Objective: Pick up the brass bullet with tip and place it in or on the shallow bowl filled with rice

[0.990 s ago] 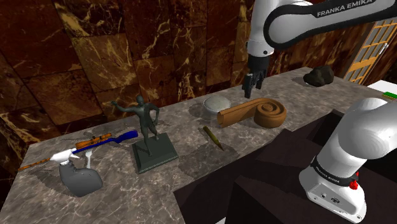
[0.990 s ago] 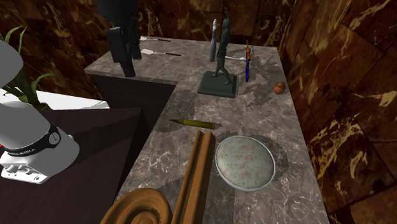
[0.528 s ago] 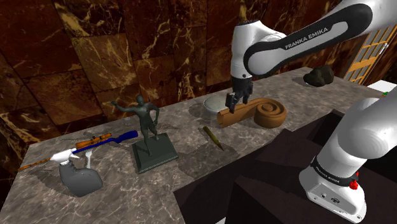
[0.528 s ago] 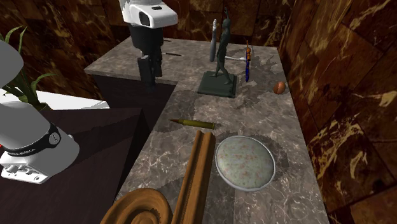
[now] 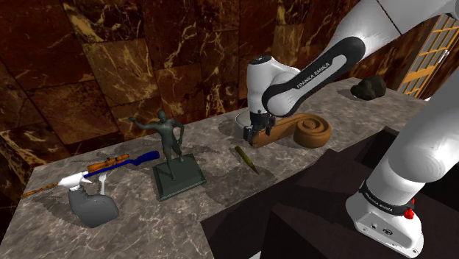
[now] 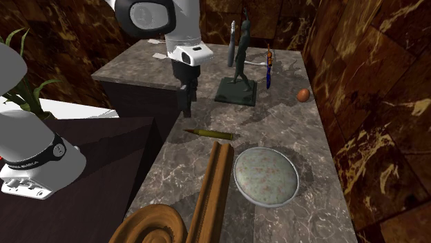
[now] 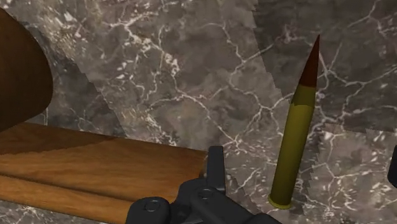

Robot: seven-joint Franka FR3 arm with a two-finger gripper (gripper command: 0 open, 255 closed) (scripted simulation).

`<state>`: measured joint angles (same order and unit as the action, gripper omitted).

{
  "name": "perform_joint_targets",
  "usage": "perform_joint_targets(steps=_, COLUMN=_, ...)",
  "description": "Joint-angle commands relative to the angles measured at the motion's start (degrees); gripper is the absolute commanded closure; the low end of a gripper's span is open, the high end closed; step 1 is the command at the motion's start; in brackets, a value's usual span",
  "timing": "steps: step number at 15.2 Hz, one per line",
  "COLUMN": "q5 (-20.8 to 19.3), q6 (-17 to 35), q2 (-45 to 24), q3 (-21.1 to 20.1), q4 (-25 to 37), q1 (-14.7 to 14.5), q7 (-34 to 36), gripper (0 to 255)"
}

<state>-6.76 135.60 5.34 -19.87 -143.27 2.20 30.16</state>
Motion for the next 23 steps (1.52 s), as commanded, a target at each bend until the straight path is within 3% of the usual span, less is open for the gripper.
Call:
perform_joint_targets(steps=1, q5=-3.9, q6=3.3, q2=-5.4, q3=-0.8, q4=1.3, q1=0.4, q7=5.5, gripper=0)
perform_joint_targets(steps=8, q5=-17.4, q6=8.3, q2=-22.8, q3=2.4, q4=10.6, q1=-2.7, q7=22.0, gripper=0)
perform_joint_targets(steps=16, q5=-21.8, q6=12.7, q2=-28.2, q3=5.2, q4=11.0, q1=-4.0, q7=25.0, gripper=0)
perform_joint_targets(steps=23, q5=-21.8, q6=12.7, q2=-28.2, q3=5.2, q4=11.0, q1=-4.0, q7=25.0, gripper=0)
